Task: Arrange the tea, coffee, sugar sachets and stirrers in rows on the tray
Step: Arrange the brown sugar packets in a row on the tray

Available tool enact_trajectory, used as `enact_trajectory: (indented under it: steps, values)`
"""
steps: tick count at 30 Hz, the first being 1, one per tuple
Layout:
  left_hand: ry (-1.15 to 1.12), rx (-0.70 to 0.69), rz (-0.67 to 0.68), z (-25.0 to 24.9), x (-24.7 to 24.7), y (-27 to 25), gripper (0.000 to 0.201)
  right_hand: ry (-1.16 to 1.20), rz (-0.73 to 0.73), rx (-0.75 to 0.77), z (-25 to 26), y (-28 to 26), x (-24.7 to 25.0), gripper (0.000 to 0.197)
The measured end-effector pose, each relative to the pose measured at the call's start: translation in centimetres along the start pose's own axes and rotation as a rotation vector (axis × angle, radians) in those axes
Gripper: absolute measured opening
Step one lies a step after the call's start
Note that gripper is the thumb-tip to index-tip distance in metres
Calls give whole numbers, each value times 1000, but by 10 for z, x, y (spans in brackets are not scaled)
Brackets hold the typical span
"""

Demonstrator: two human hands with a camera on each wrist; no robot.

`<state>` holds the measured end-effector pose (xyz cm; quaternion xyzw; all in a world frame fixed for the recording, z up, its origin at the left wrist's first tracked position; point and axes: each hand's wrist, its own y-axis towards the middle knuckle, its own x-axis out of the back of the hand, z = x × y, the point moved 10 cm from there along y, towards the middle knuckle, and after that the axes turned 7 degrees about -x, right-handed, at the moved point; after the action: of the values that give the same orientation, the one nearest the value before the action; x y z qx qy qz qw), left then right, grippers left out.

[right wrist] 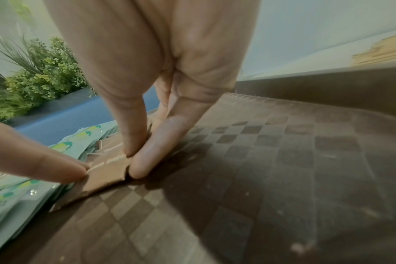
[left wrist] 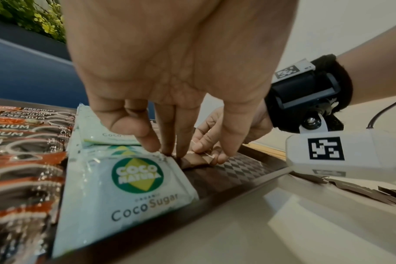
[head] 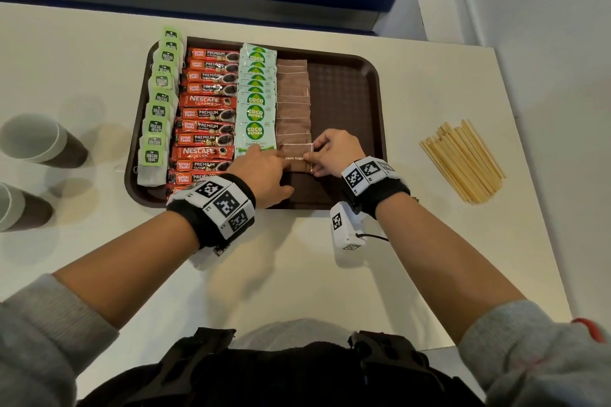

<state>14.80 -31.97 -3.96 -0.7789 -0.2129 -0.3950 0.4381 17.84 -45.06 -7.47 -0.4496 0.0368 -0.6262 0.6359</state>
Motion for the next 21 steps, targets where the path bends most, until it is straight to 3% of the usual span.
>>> enact_trajectory:
  steps: [4,9,13,17,21]
  values:
    - [-13,7,-12,2,-1,1,50,-19,-9,6,1,-1,0,22]
    - [-159,8,-205,2,19,-3,40,-58,-61,52,8,-11,17,27]
    - [-298,-53,-306,-15,31,-1,35,-150,-184,116,12,-27,49,25]
    - [-334,-161,-276,-57,31,4,41,-189,-293,111,-9,-57,90,22]
    - [-320,-255,-194,-105,15,11,47,-110,-313,-5,-68,-87,118,23]
